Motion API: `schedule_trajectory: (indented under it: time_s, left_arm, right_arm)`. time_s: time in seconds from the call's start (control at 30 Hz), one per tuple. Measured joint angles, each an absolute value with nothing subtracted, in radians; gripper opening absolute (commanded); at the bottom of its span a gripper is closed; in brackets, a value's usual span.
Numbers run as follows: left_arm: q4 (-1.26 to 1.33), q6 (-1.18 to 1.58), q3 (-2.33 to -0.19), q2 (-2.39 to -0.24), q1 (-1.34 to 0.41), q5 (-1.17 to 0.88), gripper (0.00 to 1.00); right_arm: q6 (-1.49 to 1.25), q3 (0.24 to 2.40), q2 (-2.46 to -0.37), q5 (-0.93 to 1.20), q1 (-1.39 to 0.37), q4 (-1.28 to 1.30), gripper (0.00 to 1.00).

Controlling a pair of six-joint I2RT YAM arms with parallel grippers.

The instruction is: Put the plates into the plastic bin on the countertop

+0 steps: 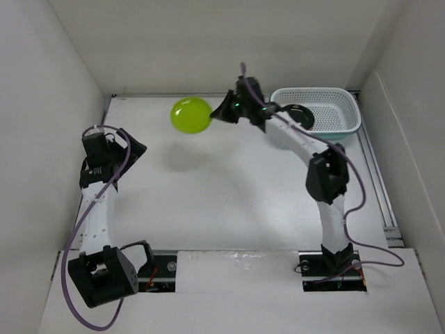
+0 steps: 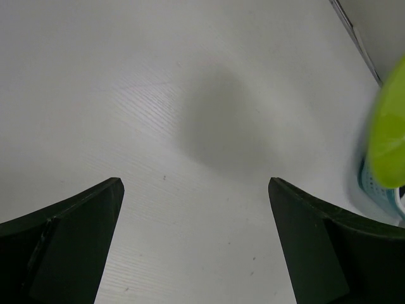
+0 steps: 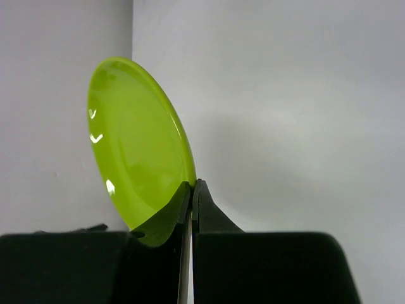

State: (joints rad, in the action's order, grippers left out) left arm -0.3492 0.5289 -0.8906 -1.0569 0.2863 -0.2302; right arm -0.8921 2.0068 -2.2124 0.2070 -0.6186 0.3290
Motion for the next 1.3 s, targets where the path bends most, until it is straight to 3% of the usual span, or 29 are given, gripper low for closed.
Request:
schedule_trajectory:
  time_s: [0.27,0.47,0.67,1.0,1.1,1.13,1.17,1.23,1.3]
  left_arm:
    - [-0.316,0.508,-0.875,-1.087,0.263,-0.347,1.00]
    - [-0.297,0.500,-0.861,-1.091,0.263,-0.394,1.00]
    - [-0.285,0.497,-0.859,-1.091,0.263,-0.413,1.00]
    - [-0.279,0.495,-0.859,-1.093,0.263,-0.415,1.00]
    - [-0.279,0.495,-0.859,-1.094,0.263,-0.415,1.00]
    - [-0.279,0.495,-0.859,-1.095,0.263,-0.415,1.00]
    - [-0.279,0.495,-0.859,-1.097,0.263,-0.415,1.00]
    - [-0.279,0.495,-0.859,-1.099,0.263,-0.415,1.00]
    - [-0.279,0.495,-0.859,-1.099,0.263,-0.415,1.00]
  right_arm:
    - [-0.785,1.800,-1.862,0.153,-0.220,0.319,0.00]
    - [-0.777,1.651,-1.848,0.161,0.037,0.318,0.00]
    - [-0.778,1.686,-1.975,0.189,0.126,0.326,0.00]
    - [-0.766,1.733,-2.098,0.210,0.130,0.337,0.02]
    - [-0.764,1.732,-2.098,0.212,0.130,0.328,0.18]
    - [-0.764,1.731,-2.098,0.216,0.130,0.328,0.40]
    - [-0.772,1.730,-2.098,0.216,0.130,0.327,0.49]
    - [-0.767,1.720,-2.092,0.220,0.130,0.321,0.62]
    - [-0.767,1.710,-2.085,0.220,0.130,0.320,0.68]
